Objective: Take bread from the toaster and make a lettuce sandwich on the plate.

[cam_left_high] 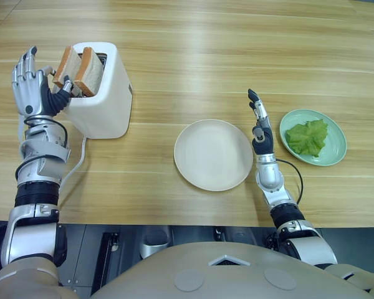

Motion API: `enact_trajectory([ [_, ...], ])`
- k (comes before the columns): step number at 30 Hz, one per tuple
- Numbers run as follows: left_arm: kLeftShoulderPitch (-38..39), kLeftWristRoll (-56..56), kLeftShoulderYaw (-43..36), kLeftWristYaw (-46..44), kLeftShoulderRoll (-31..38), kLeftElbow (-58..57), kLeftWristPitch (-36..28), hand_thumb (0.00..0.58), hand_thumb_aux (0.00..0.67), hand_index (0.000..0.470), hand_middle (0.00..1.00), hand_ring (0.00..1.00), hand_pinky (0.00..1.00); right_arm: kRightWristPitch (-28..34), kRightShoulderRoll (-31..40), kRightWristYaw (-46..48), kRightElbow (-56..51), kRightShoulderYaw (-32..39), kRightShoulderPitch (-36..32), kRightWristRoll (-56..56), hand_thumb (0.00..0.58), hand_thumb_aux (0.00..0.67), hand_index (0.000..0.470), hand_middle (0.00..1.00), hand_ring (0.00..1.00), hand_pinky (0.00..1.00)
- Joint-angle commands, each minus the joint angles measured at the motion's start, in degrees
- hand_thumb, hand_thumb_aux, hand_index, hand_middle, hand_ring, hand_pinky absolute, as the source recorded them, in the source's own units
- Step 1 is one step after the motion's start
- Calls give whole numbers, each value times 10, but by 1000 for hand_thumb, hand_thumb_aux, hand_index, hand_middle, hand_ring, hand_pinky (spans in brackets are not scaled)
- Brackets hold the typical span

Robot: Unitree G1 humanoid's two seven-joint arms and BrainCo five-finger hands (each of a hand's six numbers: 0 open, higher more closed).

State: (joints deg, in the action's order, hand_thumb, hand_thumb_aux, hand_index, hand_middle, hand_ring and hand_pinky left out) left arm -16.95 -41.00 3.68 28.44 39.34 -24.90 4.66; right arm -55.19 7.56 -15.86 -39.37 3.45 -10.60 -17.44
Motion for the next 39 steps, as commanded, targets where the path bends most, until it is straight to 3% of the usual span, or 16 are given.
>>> enact_trajectory([
  [1,-5,-5,-14,-21,2,37,-18,580,670,460,0,0,0,3,0,0,1,-4,-5,4,0,0,0,0,0,0],
  [3,11,4,-9,-24,4,60,-14,580,670,460,0,0,0,4,-1,1,1,-4,-7,5,0,0,0,0,0,0],
  [5,21,9,-1,-15,3,77,-11,580,670,460,149,149,149,5,-2,1,0,-4,-9,5,0,0,0,0,0,0],
  [6,21,16,6,-8,1,78,-6,580,670,460,537,537,537,5,-3,1,-1,-4,-10,6,0,0,0,0,0,0],
  [7,21,28,17,2,-2,81,0,580,670,460,537,537,537,5,-4,1,-3,-4,-11,5,0,0,0,0,0,0],
  [8,21,39,29,13,-5,85,5,580,670,460,1000,1000,1000,5,-4,1,-4,-4,-12,5,0,0,0,0,0,0],
  [16,-12,128,94,92,-43,51,101,580,670,460,1000,1000,1000,5,-6,-8,-7,-11,-18,7,0,0,0,0,0,0],
  [23,-24,215,150,132,-76,61,243,580,670,460,1000,1000,1000,3,-4,-14,-5,-17,-25,6,0,0,0,0,0,0],
  [27,-7,302,116,38,-116,126,316,580,670,460,1000,1000,1000,5,10,-28,17,-36,-22,5,0,0,0,0,0,0],
  [31,35,363,-39,-144,-175,175,328,580,670,460,1000,1000,1000,31,53,-76,49,-75,-9,-41,0,0,0,0,0,0],
  [35,77,405,-129,-264,-226,154,315,580,670,460,1000,1000,1000,115,123,-186,70,-99,9,-156,0,0,0,0,0,0],
  [39,101,398,-175,-319,-279,106,298,580,670,460,1000,1000,1000,251,193,-282,31,-106,15,-229,0,0,0,0,0,0],
])
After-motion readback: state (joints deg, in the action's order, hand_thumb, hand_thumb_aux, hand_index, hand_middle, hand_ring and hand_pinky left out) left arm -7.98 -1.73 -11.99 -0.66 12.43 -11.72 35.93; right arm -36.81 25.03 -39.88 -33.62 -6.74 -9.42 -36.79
